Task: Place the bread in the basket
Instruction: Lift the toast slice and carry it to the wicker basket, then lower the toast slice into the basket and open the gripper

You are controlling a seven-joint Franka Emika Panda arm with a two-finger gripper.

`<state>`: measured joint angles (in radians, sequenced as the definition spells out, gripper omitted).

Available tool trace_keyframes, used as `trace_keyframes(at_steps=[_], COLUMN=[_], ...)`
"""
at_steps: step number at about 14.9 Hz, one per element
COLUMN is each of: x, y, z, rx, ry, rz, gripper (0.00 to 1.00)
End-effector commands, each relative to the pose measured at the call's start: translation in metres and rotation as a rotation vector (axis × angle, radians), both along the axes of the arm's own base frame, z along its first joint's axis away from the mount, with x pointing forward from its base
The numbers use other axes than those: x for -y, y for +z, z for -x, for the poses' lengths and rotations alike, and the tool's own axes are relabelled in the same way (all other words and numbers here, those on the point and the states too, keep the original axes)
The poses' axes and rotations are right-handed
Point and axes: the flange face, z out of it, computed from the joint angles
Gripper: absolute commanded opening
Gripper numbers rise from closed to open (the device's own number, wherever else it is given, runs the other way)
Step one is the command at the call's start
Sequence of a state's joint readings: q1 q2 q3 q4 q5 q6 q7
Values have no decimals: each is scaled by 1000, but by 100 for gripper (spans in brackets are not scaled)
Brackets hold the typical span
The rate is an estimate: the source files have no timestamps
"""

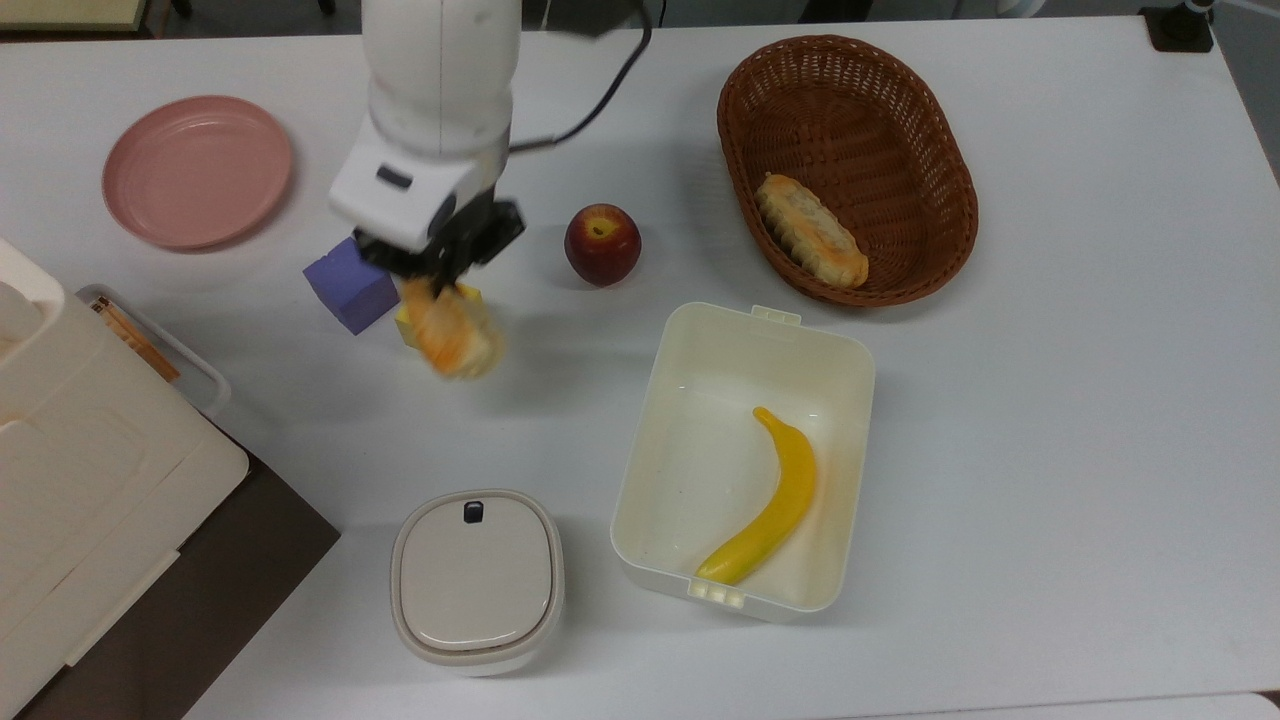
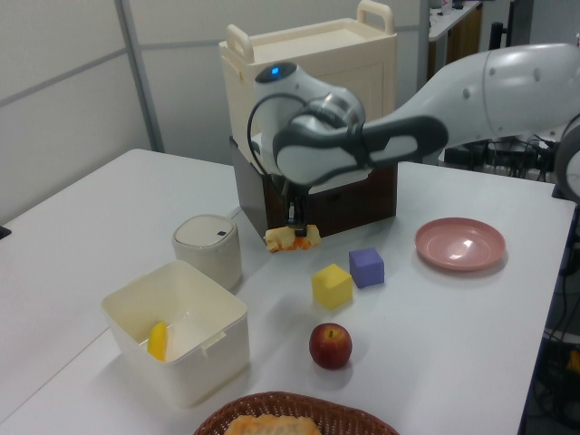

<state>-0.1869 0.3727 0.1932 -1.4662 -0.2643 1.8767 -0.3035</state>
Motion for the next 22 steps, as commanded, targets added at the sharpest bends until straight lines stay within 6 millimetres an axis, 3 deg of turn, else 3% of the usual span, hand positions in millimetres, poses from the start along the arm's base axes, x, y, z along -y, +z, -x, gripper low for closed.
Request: trace_keyframes(at_steps=[1, 4, 12, 13, 15, 16, 17, 19, 22], x=[-54, -99, -235, -250, -268, -277, -287, -287, -267], y=[41, 46, 38, 37, 37, 40, 41, 43, 46], z=[35, 52, 97, 106, 117, 123, 128, 128, 118], rx=[-110, -185, -329, -358, -388, -387, -381, -375, -350], ry=[27, 74, 255, 277, 297, 298, 295, 277, 246], rz=[-40, -77, -149, -145, -167, -158, -139, -134, -105], gripper=[0, 0, 2, 8, 34, 82, 100, 100, 100])
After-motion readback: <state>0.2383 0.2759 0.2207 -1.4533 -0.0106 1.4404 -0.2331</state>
